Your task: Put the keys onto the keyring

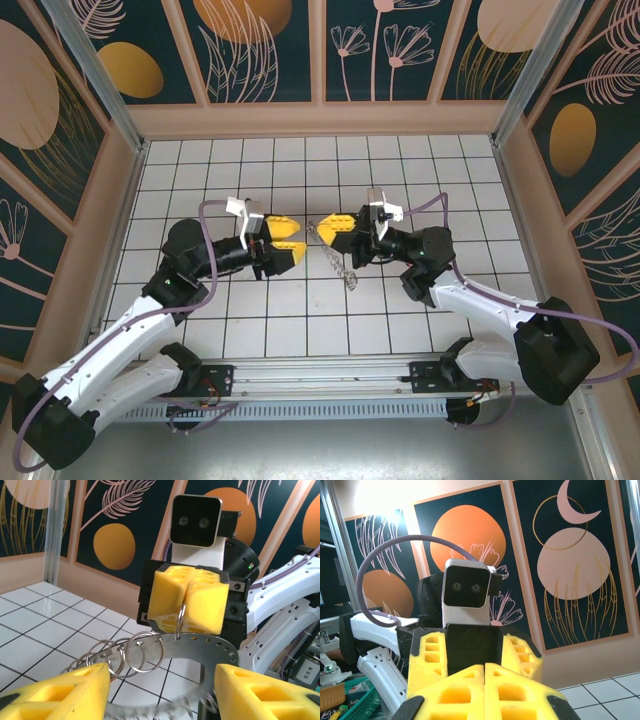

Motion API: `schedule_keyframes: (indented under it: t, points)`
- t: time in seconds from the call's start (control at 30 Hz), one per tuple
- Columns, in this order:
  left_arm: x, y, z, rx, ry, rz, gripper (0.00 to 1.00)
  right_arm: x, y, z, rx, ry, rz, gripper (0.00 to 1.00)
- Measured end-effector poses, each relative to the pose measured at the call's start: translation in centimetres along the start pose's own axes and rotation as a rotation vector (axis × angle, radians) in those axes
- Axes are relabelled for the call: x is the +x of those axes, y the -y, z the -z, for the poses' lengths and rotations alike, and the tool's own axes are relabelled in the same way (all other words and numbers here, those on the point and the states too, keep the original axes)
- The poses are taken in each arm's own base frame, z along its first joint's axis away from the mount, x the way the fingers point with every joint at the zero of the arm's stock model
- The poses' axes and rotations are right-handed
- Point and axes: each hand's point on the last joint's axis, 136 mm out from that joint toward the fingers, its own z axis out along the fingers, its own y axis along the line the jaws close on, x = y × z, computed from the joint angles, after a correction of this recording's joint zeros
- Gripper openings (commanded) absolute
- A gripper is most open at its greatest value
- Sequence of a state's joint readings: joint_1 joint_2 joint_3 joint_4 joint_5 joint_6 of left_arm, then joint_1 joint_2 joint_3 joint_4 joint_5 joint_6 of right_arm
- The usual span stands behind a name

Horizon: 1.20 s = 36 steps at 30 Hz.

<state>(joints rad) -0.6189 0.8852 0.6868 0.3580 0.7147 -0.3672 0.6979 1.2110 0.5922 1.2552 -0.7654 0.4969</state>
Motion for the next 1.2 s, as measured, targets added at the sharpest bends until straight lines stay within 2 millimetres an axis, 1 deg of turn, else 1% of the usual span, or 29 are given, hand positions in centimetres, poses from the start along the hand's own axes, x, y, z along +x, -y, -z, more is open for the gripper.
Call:
schedule_keyframes:
  t: [0.17,0.3,0.57,0.73,0.87,1.07,1.17,1.2]
  points:
    - [-0.4,0.5,-0.4,0.019,0.005,-0.009,0.59,-0.3,-0.2,0.0,-0.009,0.010,0.003,0.00]
    - [-0.7,0.4,-0.6,0.017,0.008,-0.024,0.58,-0.4,-0.5,0.0,-0.026,0.016,0.003,0.00]
    - [-1.2,0.3,-1.3,0.021,0.017,-0.042,0.55,-0.1,-0.4,0.1,-0.030,0.010,-0.010,0.00]
    - [-1.6,0.6,-1.9,0.037,0.018,-0.051,0.47,-0.1,-0.4,0.1,-0.030,0.010,-0.010,0.00]
    - [-1.5,0.6,-2.3,0.044,0.013,-0.052,0.42,-0.1,-0.4,0.1,-0.031,0.010,-0.010,0.00]
    - [-1.2,0.4,-2.6,0.044,0.003,-0.048,0.39,-0.1,-0.4,0.1,-0.033,0.007,-0.010,0.00]
    - [-1.2,0.4,-2.7,0.047,0.002,-0.051,0.33,0.0,-0.4,0.1,-0.031,0.006,-0.010,0.00]
    - [-1.2,0.4,-2.7,0.049,0.002,-0.055,0.29,0.0,-0.3,0.1,-0.030,0.005,-0.011,0.00]
